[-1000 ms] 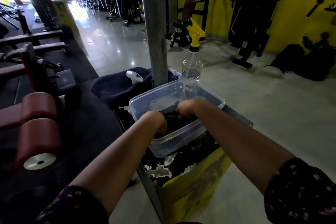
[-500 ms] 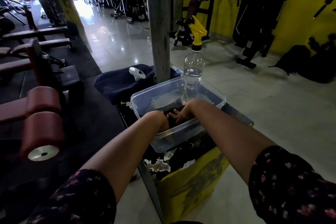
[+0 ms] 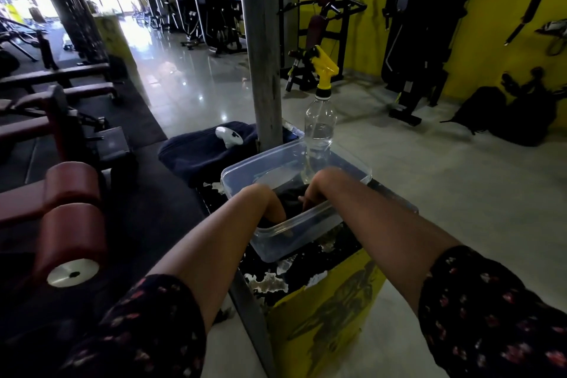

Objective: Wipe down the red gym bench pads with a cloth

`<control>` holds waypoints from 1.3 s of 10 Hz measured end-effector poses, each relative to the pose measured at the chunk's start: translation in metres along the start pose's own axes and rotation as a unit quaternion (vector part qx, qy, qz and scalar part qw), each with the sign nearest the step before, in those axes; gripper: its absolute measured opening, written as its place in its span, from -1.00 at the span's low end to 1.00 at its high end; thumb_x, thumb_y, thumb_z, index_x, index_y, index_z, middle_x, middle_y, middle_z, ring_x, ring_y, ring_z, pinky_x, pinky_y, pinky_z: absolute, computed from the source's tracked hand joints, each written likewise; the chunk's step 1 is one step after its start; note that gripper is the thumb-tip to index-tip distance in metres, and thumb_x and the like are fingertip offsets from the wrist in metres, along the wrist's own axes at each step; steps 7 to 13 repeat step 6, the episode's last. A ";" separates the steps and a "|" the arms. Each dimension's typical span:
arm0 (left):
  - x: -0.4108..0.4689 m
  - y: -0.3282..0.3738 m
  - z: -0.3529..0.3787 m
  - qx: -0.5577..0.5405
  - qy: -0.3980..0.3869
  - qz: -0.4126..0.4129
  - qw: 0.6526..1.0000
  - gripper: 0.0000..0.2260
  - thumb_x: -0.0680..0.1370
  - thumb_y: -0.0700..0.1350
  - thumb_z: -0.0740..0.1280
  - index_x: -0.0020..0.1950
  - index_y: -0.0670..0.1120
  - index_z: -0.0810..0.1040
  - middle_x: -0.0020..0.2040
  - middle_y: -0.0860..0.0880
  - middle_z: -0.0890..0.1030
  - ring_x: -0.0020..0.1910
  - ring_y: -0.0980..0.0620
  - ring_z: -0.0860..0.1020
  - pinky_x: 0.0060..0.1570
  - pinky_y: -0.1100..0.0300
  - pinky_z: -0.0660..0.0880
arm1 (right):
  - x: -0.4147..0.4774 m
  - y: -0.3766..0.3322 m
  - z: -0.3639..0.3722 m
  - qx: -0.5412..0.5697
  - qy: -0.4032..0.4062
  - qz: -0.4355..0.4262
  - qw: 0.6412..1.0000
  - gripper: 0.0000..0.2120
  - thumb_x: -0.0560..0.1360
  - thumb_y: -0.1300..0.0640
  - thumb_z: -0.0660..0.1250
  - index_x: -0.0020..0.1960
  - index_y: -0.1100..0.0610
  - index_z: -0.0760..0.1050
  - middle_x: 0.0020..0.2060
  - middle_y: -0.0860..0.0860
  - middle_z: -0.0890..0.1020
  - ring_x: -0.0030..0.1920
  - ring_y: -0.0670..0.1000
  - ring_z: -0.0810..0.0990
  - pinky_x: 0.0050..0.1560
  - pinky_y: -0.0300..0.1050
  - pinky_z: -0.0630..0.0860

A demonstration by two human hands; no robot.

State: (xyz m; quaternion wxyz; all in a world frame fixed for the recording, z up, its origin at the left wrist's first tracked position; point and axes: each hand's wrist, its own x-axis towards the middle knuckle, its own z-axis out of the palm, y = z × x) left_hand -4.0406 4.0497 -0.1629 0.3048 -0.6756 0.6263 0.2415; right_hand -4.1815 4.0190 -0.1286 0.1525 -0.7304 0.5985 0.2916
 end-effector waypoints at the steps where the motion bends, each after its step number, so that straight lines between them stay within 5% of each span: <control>1: 0.000 -0.001 -0.003 -0.038 -0.010 0.002 0.999 -0.17 0.50 0.31 0.28 0.60 -0.02 -0.02 0.53 -0.12 0.20 0.39 -0.13 0.32 0.30 0.03 0.26 | -0.005 -0.001 0.006 0.024 0.009 -0.028 0.999 -0.40 0.48 -0.11 0.37 0.45 0.07 0.36 0.42 0.11 0.37 0.39 0.15 0.38 0.37 0.03 0.34; 2: 0.001 -0.008 -0.010 -0.056 0.004 0.029 0.998 -0.31 0.48 0.23 0.33 0.52 -0.06 0.28 0.36 -0.12 0.43 0.15 -0.07 0.46 0.14 0.08 0.37 | -0.017 0.005 0.012 0.078 0.066 -0.095 0.990 -0.58 0.56 0.04 0.31 0.39 0.12 0.44 0.34 0.12 0.48 0.29 0.15 0.47 0.33 0.06 0.38; 3: 0.009 -0.013 -0.015 -0.065 0.008 0.043 0.997 -0.28 0.35 0.27 0.42 0.41 -0.07 0.42 0.24 -0.09 0.53 0.09 -0.08 0.54 0.20 0.05 0.45 | -0.030 0.010 0.012 0.105 0.113 -0.093 0.984 -0.66 0.59 0.06 0.26 0.33 0.10 0.49 0.27 0.11 0.54 0.22 0.12 0.52 0.28 0.02 0.41; 4: 0.011 -0.018 -0.019 -0.026 0.045 0.070 0.996 -0.30 0.36 0.29 0.41 0.39 -0.06 0.47 0.24 -0.09 0.55 0.15 -0.11 0.55 0.28 -0.01 0.44 | -0.061 0.019 0.012 0.114 0.173 -0.105 0.973 -0.72 0.59 0.10 0.23 0.27 0.10 0.56 0.21 0.08 0.59 0.18 0.09 0.55 0.22 -0.04 0.44; 6: -0.012 -0.027 -0.021 0.018 0.166 0.189 0.968 -0.64 0.56 0.02 0.36 0.33 -0.04 0.52 0.26 -0.09 0.56 0.19 -0.09 0.54 0.20 0.11 0.45 | -0.106 0.024 0.024 0.120 0.274 -0.055 0.953 -0.69 0.60 0.11 0.21 0.30 0.08 0.54 0.25 0.05 0.59 0.21 0.07 0.54 0.18 -0.11 0.42; 13: -0.012 -0.027 -0.021 0.018 0.166 0.189 0.968 -0.64 0.56 0.02 0.36 0.33 -0.04 0.52 0.26 -0.09 0.56 0.19 -0.09 0.54 0.20 0.11 0.45 | -0.106 0.024 0.024 0.120 0.274 -0.055 0.953 -0.69 0.60 0.11 0.21 0.30 0.08 0.54 0.25 0.05 0.59 0.21 0.07 0.54 0.18 -0.11 0.42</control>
